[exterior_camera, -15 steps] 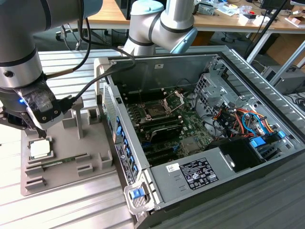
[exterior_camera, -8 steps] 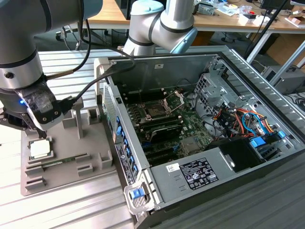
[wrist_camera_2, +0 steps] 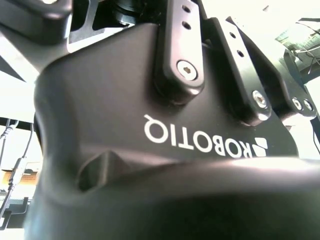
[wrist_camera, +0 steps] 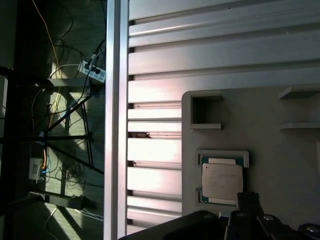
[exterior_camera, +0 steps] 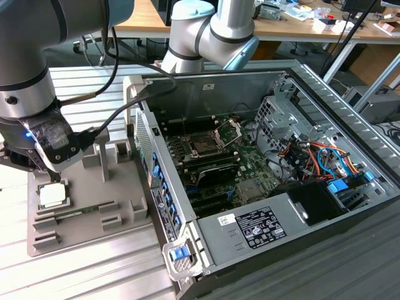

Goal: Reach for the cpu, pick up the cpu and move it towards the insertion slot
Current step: 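Pick up the cpu and move it towards the insertion slot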

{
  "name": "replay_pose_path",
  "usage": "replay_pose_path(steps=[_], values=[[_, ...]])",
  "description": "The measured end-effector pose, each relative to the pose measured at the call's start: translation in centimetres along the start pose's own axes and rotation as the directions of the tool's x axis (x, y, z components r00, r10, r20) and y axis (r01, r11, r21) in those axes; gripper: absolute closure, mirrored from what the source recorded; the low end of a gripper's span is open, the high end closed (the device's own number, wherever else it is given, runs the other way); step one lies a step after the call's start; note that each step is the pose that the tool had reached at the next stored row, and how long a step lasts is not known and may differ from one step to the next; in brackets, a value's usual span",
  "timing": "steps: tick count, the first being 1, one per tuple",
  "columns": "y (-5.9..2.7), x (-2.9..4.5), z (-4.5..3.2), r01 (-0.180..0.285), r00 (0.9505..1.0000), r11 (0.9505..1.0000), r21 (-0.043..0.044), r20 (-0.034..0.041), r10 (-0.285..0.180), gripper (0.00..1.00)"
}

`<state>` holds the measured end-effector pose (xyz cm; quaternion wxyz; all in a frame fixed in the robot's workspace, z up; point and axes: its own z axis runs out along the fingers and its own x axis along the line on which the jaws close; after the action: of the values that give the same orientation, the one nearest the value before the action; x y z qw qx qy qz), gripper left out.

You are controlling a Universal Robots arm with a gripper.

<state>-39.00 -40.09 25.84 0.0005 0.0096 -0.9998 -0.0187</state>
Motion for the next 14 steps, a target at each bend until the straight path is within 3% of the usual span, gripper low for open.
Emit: replay_pose_path(steps=[14], values=[[-0.02, 0.01, 0.51, 0.000, 1.0000, 1.0000, 0.0000, 0.0000, 0.000, 0.89]])
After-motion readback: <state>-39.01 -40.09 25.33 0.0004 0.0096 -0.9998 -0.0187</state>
